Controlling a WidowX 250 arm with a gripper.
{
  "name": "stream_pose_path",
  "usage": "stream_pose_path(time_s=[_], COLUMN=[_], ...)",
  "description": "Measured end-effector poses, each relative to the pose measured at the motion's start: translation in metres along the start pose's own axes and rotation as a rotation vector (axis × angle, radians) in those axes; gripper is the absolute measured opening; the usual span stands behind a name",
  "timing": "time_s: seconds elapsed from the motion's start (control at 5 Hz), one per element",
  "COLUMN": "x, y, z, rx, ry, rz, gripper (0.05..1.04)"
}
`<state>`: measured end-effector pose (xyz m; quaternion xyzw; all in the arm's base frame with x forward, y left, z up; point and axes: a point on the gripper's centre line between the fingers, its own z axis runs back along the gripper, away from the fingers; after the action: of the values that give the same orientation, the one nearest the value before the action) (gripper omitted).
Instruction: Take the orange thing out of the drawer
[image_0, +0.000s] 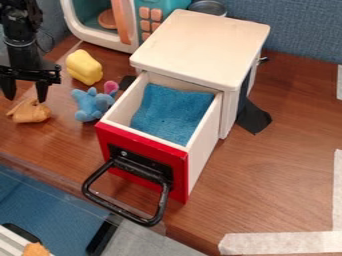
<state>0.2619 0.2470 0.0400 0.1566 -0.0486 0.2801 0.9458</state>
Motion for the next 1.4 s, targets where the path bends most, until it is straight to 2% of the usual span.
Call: stream_pose_path(time_s=[0.2, 0.4, 0.6, 1.0, 1.2, 1.4], x=[-0.006, -0.012, -0.023, -0.059, -0.077, -0.097], y=[0.000, 0.001, -0.001, -0.043, -0.061, -0.066], z=[0.015, 0.035, 0.048, 0.081, 0.103, 0.117], rx=[-0.029, -0.063, -0.077, -0.121, -0.134, -0.148], ry=[0.035, 0.072, 0.088, 0.035, -0.019, -0.039], rz=[-0.010, -0.062, -0.095, -0.258, -0.336, -0.378], gripper=[1.014, 1.010, 1.003, 1.001, 1.001, 1.001])
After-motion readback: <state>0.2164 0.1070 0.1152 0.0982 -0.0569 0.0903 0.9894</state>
